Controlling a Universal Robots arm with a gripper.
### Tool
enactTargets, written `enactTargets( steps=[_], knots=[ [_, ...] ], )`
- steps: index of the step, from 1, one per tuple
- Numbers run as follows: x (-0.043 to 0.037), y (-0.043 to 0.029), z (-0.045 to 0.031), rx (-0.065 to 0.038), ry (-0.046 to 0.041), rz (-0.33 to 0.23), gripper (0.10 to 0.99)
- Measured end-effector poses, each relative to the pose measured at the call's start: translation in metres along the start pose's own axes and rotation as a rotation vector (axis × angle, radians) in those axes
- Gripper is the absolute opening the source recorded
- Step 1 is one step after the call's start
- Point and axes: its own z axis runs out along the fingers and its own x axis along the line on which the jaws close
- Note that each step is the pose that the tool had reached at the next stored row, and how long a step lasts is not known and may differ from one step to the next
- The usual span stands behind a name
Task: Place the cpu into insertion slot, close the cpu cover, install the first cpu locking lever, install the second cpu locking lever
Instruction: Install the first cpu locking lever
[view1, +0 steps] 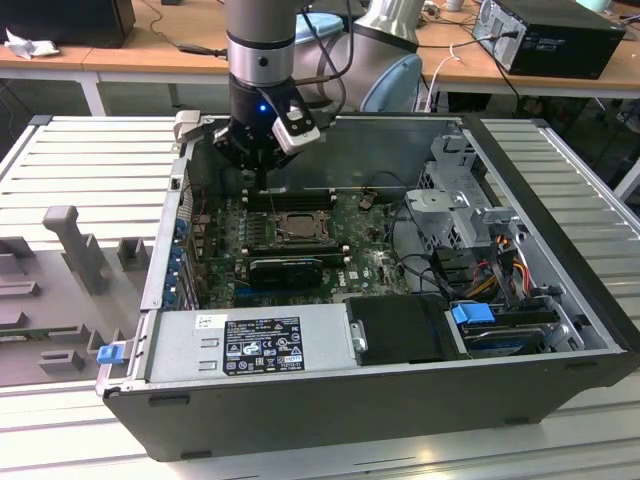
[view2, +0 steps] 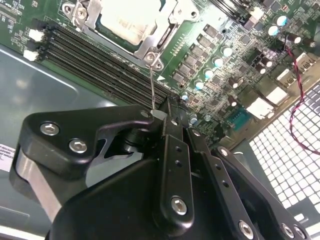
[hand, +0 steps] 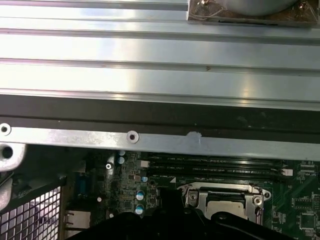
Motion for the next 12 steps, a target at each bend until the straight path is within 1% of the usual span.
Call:
enactTargets(
  steps=[4, 7, 12],
  knots=[
    [-0.0037, -0.0002, -0.0001, 0.0, 0.0, 0.0, 0.106],
    [-0.0114, -0.0005, -0.0004, 0.0, 0.0, 0.0, 0.106],
    [-0.0149, -0.0007, -0.0005, 0.0, 0.0, 0.0, 0.106]
  ],
)
